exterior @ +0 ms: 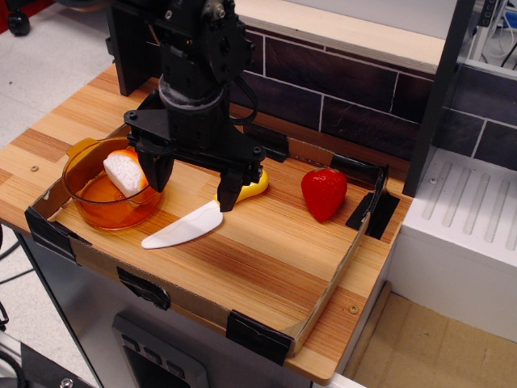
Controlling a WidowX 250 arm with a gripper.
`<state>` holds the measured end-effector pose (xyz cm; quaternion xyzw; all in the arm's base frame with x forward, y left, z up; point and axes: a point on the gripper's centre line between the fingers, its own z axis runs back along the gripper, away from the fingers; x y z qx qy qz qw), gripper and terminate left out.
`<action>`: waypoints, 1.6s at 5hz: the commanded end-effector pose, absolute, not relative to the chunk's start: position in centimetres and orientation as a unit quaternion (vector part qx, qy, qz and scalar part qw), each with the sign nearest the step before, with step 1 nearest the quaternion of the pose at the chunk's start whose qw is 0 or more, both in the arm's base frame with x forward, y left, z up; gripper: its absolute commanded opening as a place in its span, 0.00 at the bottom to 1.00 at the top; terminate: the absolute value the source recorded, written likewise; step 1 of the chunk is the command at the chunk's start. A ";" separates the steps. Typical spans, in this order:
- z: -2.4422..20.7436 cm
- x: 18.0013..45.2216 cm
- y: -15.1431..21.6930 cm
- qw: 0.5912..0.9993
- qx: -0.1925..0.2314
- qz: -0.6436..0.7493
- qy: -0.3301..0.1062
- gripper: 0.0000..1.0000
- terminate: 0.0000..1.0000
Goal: Take sushi out of pot
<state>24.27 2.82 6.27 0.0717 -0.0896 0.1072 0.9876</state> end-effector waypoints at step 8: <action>5.4 24.8 12.8 0.885 0.038 0.457 -0.084 1.00 0.00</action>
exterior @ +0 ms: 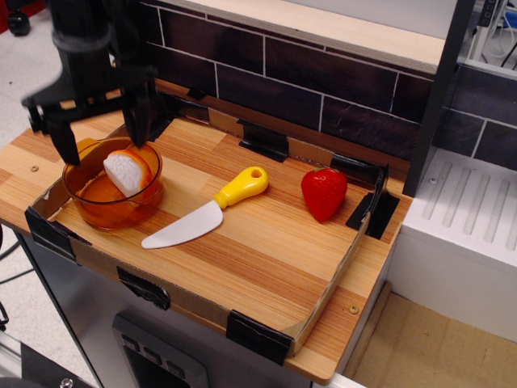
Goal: Take sushi out of pot
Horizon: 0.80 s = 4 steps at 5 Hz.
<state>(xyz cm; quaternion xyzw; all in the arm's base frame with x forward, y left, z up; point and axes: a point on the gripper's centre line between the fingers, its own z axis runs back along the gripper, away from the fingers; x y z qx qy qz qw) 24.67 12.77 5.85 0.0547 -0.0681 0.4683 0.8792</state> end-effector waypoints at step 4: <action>3.4 25.1 12.9 0.879 0.019 0.467 -0.097 1.00 0.00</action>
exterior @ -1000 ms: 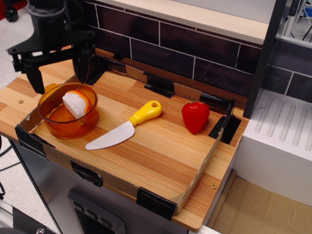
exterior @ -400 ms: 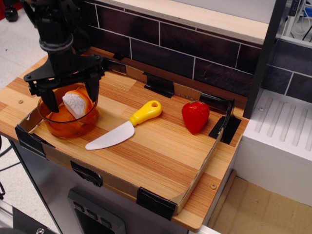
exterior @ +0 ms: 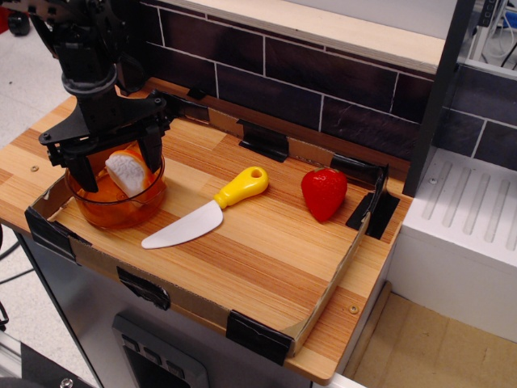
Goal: Take sushi out of pot
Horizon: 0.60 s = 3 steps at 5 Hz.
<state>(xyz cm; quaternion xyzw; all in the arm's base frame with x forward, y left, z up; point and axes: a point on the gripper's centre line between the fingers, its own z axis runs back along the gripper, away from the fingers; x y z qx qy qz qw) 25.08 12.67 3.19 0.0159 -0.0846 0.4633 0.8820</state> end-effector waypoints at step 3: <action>2.7 25.2 13.1 0.874 0.032 0.476 -0.096 0.00 0.00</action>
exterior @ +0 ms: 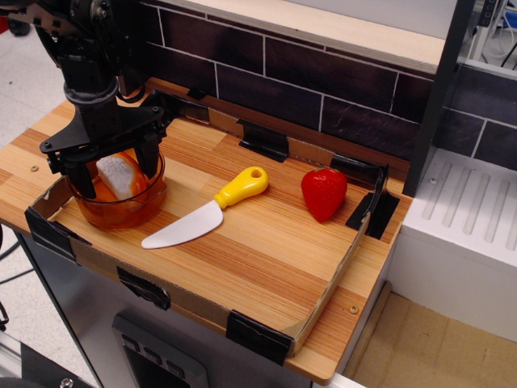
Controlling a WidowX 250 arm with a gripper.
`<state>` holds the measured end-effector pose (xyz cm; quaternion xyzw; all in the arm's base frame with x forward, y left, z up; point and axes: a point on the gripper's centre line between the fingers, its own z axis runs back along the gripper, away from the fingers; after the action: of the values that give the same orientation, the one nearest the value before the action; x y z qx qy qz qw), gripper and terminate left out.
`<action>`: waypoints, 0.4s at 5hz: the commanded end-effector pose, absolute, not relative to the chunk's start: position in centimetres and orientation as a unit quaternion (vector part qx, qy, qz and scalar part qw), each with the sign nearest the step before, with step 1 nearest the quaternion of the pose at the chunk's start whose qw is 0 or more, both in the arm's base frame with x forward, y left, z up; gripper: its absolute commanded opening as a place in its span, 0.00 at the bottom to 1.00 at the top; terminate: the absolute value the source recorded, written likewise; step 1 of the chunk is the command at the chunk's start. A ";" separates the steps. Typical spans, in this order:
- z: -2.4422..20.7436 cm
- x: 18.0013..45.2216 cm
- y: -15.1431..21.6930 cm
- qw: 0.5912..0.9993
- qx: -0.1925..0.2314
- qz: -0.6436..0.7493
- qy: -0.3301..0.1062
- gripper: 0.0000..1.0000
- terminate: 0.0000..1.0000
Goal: Take sushi out of pot
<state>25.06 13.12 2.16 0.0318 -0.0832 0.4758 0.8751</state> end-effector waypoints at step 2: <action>5.3 25.0 13.7 0.851 0.041 0.507 -0.132 0.00 0.00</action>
<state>24.86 13.58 4.24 0.0414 -0.1037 0.5087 0.8537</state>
